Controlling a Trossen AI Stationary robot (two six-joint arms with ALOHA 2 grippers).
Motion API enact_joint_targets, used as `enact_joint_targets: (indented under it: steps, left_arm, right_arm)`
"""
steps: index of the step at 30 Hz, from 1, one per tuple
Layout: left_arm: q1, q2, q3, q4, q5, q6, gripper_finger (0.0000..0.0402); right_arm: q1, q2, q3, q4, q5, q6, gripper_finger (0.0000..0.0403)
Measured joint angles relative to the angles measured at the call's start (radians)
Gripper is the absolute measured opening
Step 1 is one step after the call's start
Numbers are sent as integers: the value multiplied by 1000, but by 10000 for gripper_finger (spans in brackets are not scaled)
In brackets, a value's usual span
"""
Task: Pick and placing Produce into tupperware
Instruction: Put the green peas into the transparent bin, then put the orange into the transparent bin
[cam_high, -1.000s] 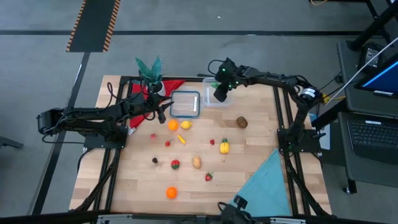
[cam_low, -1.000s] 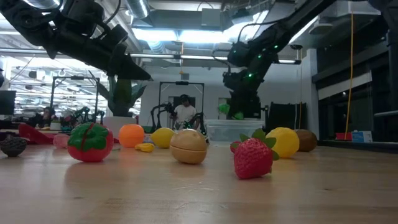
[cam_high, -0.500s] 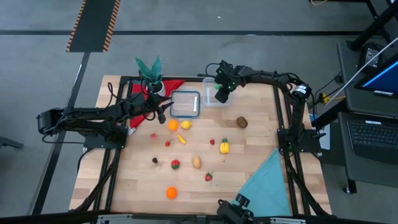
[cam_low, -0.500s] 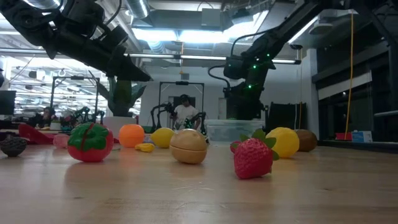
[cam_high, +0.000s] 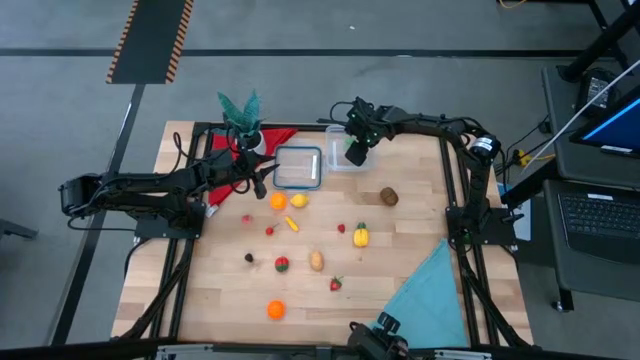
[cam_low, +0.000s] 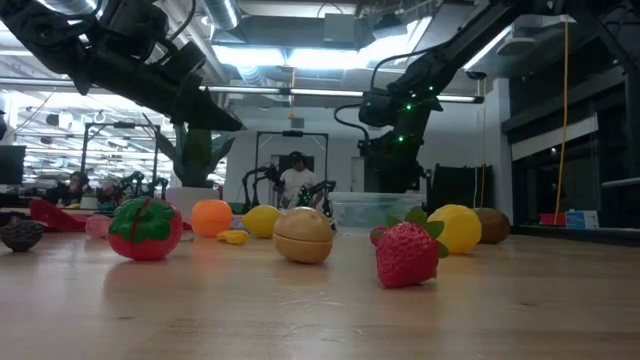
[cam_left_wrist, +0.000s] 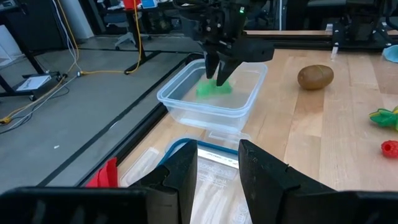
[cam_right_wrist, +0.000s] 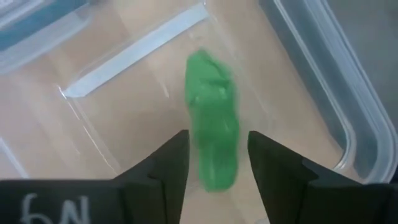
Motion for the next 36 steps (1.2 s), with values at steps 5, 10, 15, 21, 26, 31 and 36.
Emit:
enact_joint_targets:
  steps: [5, 10, 15, 21, 26, 31, 36]
  left_arm:
    - [0, 0, 0, 0, 0, 0, 110]
    - [0, 0, 0, 0, 0, 0, 110]
    - [0, 0, 0, 1, 0, 0, 110]
    - [0, -3, 0, 0, 0, 25, 110]
    - [0, -20, 0, 1, 0, 25, 110]
    - [-1, -21, 0, 1, 0, -1, 110]
    - [-5, -21, 0, 1, 0, -27, 110]
  right_arm:
    - [0, 0, 0, 3, 0, -5, 174]
    - [0, 0, 13, -16, -2, 20, 168]
    - [6, -9, 44, -38, -3, 38, 164]
    - [54, -104, 46, -19, 1, 27, 166]
    - [105, -207, -26, 90, 1, 7, 166]
    - [144, -346, -214, 332, 8, 1, 166]
    - [183, -491, -484, 664, 11, -6, 166]
